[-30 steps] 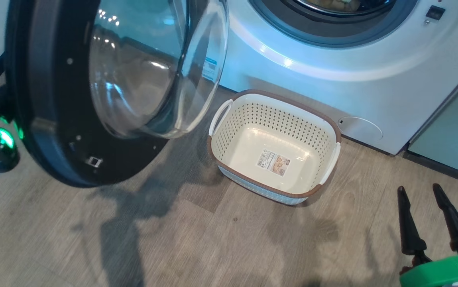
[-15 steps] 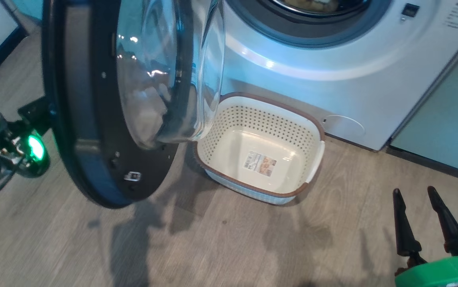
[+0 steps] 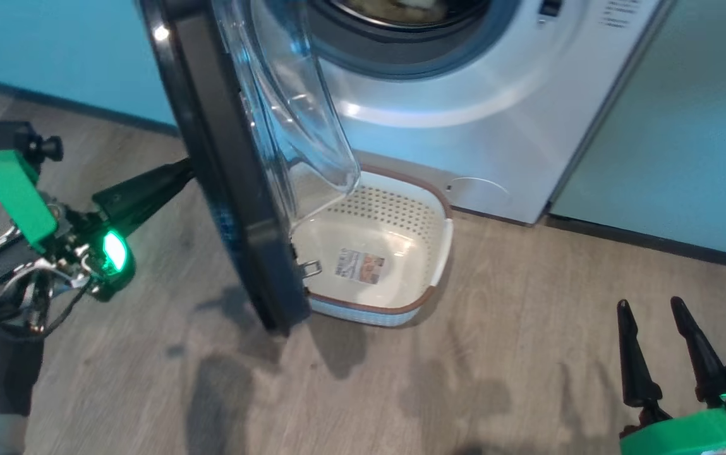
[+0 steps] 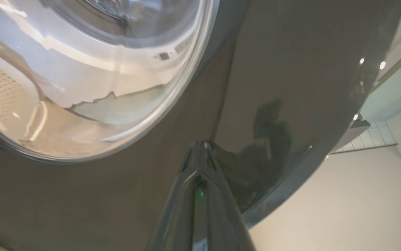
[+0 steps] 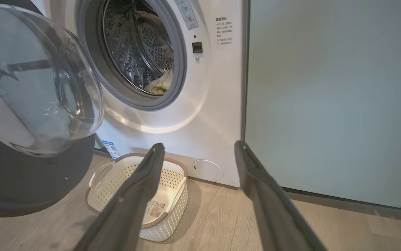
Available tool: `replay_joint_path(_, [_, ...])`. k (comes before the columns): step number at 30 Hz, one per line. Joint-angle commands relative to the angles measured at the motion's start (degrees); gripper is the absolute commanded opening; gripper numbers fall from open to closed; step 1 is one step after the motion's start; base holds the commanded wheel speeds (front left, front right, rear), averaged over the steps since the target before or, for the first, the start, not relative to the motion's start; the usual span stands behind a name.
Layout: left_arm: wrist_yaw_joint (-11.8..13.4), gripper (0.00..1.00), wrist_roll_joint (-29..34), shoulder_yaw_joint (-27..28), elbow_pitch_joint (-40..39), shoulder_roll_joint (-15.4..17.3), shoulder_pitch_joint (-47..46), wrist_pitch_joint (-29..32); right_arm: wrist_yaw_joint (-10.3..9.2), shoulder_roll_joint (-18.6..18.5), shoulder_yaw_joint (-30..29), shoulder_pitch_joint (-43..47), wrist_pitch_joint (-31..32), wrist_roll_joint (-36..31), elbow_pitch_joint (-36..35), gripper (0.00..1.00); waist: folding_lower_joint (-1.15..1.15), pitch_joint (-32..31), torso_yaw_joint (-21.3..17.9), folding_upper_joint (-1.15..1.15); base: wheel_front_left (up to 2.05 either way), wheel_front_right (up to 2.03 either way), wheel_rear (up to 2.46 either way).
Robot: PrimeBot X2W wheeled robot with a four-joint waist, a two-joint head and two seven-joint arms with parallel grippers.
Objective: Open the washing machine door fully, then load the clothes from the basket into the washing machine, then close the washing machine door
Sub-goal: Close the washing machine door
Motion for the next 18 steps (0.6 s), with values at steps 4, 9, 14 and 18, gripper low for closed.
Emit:
replay_joint_path(4, [0.99, 0.00, 0.09, 1.95, -3.85, 1.11, -1.59, 0.24, 0.05, -0.16, 1.41, -2.58, -1.38, 0.97, -1.18, 1.00, 0.00, -0.38, -4.83, 0.00, 0.00, 0.00, 0.00])
replay_joint_path(9, [1.59, 0.00, 0.59, 1.56, -4.20, 0.76, -1.95, -0.03, 0.05, -0.15, 1.46, -2.79, -2.18, 1.56, -1.03, 1.00, 0.00, -0.59, -8.33, 0.00, 0.00, 0.00, 0.00])
replay_joint_path(14, [1.92, 0.00, 1.06, 1.11, -4.34, 0.24, -2.24, -0.34, 0.05, -0.15, 1.78, -2.90, -2.60, 1.23, -1.11, 1.00, 0.00, -0.84, -10.64, 0.00, 0.00, 0.00, 0.00])
replay_joint_path(18, [1.93, 0.00, 1.28, 0.87, -3.98, -0.15, -2.70, -0.44, 0.05, -0.15, 2.13, -3.08, -2.88, 1.14, -2.10, 1.00, 0.00, -1.02, -12.69, 0.00, 0.00, 0.00, 0.00])
